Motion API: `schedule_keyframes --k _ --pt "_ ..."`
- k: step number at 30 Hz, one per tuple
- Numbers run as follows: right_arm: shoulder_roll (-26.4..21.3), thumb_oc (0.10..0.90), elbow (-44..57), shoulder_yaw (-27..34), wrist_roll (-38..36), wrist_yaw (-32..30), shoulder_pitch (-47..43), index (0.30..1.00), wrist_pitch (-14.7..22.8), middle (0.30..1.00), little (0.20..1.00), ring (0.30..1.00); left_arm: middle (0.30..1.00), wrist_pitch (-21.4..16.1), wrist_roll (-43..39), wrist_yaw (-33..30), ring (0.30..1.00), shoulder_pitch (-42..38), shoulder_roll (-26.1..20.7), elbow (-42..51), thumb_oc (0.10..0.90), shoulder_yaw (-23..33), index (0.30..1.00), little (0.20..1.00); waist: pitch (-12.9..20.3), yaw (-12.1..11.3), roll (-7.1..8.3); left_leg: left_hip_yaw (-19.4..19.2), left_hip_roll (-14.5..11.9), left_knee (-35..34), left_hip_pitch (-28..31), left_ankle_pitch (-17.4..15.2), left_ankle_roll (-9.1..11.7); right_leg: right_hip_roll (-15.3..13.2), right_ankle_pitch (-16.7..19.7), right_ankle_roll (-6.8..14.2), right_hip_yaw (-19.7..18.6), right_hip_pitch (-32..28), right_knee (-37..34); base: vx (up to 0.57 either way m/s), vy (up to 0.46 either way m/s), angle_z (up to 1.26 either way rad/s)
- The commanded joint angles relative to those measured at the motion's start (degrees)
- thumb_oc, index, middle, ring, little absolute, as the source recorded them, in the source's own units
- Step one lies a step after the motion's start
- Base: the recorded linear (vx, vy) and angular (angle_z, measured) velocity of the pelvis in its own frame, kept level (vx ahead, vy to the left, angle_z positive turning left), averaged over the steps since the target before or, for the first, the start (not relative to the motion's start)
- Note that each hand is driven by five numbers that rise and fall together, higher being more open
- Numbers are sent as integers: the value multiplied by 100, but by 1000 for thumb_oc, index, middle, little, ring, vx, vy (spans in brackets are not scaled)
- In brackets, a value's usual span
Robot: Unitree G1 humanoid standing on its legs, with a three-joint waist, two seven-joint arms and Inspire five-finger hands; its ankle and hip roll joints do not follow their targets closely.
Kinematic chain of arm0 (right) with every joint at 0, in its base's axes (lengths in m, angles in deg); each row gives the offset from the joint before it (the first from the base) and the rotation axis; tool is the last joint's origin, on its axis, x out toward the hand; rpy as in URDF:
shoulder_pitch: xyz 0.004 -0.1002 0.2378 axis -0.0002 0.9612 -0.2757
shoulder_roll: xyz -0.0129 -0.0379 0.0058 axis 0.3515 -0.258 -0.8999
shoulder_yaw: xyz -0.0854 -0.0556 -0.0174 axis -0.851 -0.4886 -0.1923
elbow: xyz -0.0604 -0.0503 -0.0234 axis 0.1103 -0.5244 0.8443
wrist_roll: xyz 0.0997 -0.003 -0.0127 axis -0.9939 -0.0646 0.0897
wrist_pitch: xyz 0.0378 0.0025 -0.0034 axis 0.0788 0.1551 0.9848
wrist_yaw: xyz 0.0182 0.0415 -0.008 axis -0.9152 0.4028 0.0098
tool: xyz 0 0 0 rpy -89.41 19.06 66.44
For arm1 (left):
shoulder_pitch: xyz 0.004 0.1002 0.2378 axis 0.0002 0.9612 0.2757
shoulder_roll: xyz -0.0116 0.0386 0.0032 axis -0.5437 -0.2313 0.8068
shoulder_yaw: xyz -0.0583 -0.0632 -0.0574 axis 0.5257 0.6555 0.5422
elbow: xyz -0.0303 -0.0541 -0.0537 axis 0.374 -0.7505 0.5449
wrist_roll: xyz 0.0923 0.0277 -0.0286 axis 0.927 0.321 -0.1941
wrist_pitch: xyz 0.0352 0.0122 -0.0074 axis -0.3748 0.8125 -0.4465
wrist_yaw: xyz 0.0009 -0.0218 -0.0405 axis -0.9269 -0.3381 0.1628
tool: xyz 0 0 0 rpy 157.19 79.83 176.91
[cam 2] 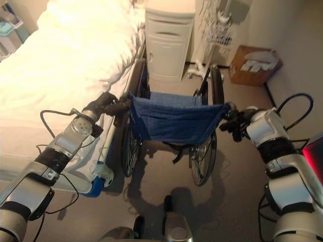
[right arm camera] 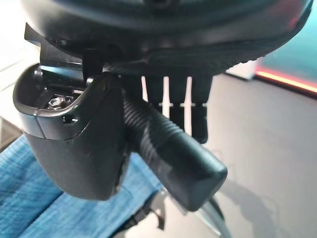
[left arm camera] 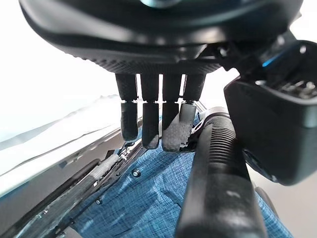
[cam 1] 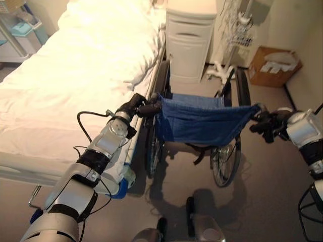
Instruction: Push the wheelchair next to the bed
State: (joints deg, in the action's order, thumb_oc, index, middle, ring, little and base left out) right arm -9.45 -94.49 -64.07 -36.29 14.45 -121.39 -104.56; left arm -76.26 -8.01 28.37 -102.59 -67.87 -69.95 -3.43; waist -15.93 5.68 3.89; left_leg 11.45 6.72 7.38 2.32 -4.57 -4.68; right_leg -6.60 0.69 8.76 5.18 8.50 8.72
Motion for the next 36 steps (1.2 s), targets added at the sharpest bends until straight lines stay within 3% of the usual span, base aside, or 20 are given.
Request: schedule_keyframes --k 1,2,3,4,6,7,8,9,11,15,17,18,19,21,23,25,29,31,34,36 --pt "314 400 231 -715 164 575 -418 300 545 300 300 300 300 -43 100 248 300 675 327 132 400 -474 300 300 108 -75 68 -869 -922 902 1108 -312 559 26 689 -227 118 470 249 398 -152 71" --pt "308 400 238 -719 169 593 -414 300 547 300 300 300 300 -41 101 243 300 670 335 123 400 -482 300 300 113 -52 54 -887 -980 906 1152 -252 586 39 685 -239 144 454 243 302 -94 89" --pt "292 400 258 -745 143 594 -395 300 576 300 300 300 300 -22 76 209 300 640 349 94 400 -503 300 300 173 22 8 -992 -1215 1011 1290 134 758 62 610 -307 299 425 256 333 -123 90" --pt "289 400 300 -810 7 474 -357 300 566 300 300 300 300 -58 -53 81 300 576 394 -33 400 -563 300 300 228 84 27 -1124 -1445 1645 1118 940 971 162 432 -496 433 172 140 393 -163 92" --pt "305 400 306 -832 -17 450 -356 300 511 300 300 300 300 -75 -95 54 300 509 442 -120 400 -587 300 300 190 26 127 -1147 -1434 2250 637 1145 981 186 322 -621 429 -111 15 366 -134 42" --pt "360 400 220 -870 6 381 -352 300 491 300 300 300 300 -131 -11 98 300 422 554 -238 400 -587 300 300 -4 -128 208 -1208 -1428 2660 -190 1248 926 269 202 -728 333 -550 -115 339 -54 12" --pt "377 400 212 -873 25 350 -341 300 473 300 300 300 300 -156 16 99 300 421 589 -249 400 -584 300 300 -81 -188 225 -1190 -1375 2707 -505 1249 889 296 178 -739 262 -717 -170 455 17 21" --pt "426 400 207 -859 98 307 -321 300 443 300 300 300 300 -231 55 61 300 479 640 -237 400 -557 300 300 -205 -293 258 -1158 -1211 2566 -921 1256 808 316 135 -734 134 -968 -250 378 118 38" --pt "507 400 199 -843 168 223 -280 300 417 300 300 300 300 -263 63 40 300 563 650 -171 400 -506 300 300 -353 -418 194 -1124 -1095 2091 -1141 1351 804 447 5 -728 0 -1223 -277 409 178 7" --pt "624 400 357 -708 470 244 -22 300 340 300 300 300 300 -273 -3 58 300 793 592 84 400 -486 300 300 -470 -759 -205 -962 -952 264 -1688 2180 1044 902 -327 -732 -402 -1875 -352 628 275 -56" --pt "626 400 389 -705 471 261 -5 300 359 300 300 300 300 -246 -30 46 300 848 513 190 400 -454 300 300 -462 -910 -254 -897 -847 -394 -1746 2194 1059 915 -428 -685 -530 -2084 -382 524 254 -78" --pt "633 400 375 -700 563 344 -53 300 472 300 300 300 300 -161 -126 52 300 842 327 307 400 -391 300 300 -413 -1063 -277 -894 -714 -533 -1733 1983 994 796 -593 -579 -655 -2242 -360 433 289 -112" --pt "609 400 352 -694 453 314 -98 300 450 300 300 300 300 -177 -121 151 300 818 264 305 400 -342 300 300 -353 -1033 -286 -1272 -847 -277 -1643 1706 889 673 -643 -510 -572 -2194 -305 411 310 -118" --pt "666 400 218 -640 379 317 -61 300 469 300 300 300 300 -210 -234 314 300 723 155 163 400 -325 300 300 -221 -1031 -275 -1401 -919 175 -1603 1237 760 414 -826 -394 -373 -2172 22 358 275 -129" --pt "707 400 182 -579 371 258 65 300 550 300 300 300 300 -179 -250 384 300 665 20 125 400 -370 300 300 -121 -1080 -242 -1459 -919 342 -1579 1025 668 264 -891 -309 -276 -2247 182 380 258 -90" --pt "802 400 82 -506 152 -115 250 300 791 300 300 300 300 -43 -383 482 300 565 -238 170 400 -400 300 300 25 -1226 -144 -1444 -786 326 -1487 899 528 -26 -507 -51 -34 -2210 655 317 290 -20" --pt "960 400 -82 -502 153 -435 325 300 1201 300 300 300 300 35 -394 291 300 502 -287 99 400 -465 300 300 88 -1341 -192 -1425 -582 14 -1249 846 388 -159 7 10 138 -1855 1452 178 210 -9" --pt "999 400 -130 -505 183 -443 302 300 1276 300 300 300 300 11 -359 253 300 562 -276 69 400 -426 300 300 109 -1353 -180 -1403 -535 -74 -1122 819 365 -151 83 -2 211 -1711 1326 184 89 -37" --pt "1084 400 -108 -600 125 -602 67 300 1290 300 300 300 300 -110 -143 69 300 803 -143 116 400 -250 300 300 12 -1211 -233 -1143 -532 -397 -588 820 444 35 18 -121 432 -793 276 182 -2 -79" --pt "1106 400 -51 -629 129 -639 -24 300 1276 300 300 300 300 -171 -110 6 300 945 -137 169 400 -133 300 300 -73 -1184 -224 -1139 -508 -452 -415 716 417 44 161 -128 610 -533 233 88 -9 -65"
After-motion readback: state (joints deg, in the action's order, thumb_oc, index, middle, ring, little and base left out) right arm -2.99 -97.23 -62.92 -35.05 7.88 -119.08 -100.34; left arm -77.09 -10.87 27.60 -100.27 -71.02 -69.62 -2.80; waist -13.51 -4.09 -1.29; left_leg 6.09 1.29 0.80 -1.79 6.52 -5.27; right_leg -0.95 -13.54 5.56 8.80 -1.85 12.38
